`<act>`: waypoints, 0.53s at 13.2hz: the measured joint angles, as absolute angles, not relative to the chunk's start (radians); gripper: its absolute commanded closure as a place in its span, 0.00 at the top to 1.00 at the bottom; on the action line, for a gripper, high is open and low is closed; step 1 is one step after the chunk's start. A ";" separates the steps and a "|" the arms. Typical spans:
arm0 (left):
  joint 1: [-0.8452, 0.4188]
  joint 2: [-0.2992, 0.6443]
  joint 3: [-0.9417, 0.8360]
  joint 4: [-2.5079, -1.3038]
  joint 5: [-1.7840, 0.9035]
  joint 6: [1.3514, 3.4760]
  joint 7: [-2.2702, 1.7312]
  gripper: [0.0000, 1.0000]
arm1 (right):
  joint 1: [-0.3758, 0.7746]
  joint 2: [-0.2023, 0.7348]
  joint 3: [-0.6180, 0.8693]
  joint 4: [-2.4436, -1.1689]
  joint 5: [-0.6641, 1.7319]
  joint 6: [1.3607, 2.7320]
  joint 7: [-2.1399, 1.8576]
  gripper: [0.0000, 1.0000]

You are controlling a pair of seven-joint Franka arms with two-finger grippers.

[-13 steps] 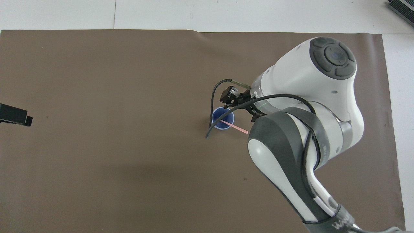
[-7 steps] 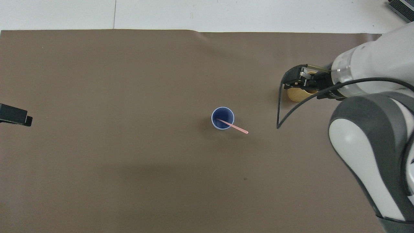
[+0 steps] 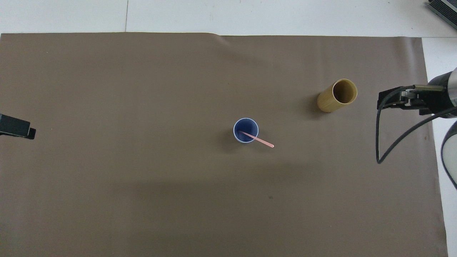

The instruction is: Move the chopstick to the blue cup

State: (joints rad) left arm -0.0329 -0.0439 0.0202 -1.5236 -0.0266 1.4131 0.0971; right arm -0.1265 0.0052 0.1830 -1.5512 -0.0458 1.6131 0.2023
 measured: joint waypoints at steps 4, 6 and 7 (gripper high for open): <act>-0.033 -0.044 0.020 -1.524 -0.027 1.413 0.097 1.00 | -0.123 0.006 0.192 -1.471 -0.052 1.453 0.202 1.00; -0.033 -0.044 0.020 -1.524 -0.027 1.413 0.097 1.00 | -0.122 0.024 0.200 -1.414 -0.051 1.410 0.202 1.00; -0.033 -0.044 0.020 -1.524 -0.027 1.413 0.097 1.00 | -0.120 0.034 0.203 -1.397 -0.050 1.406 0.202 1.00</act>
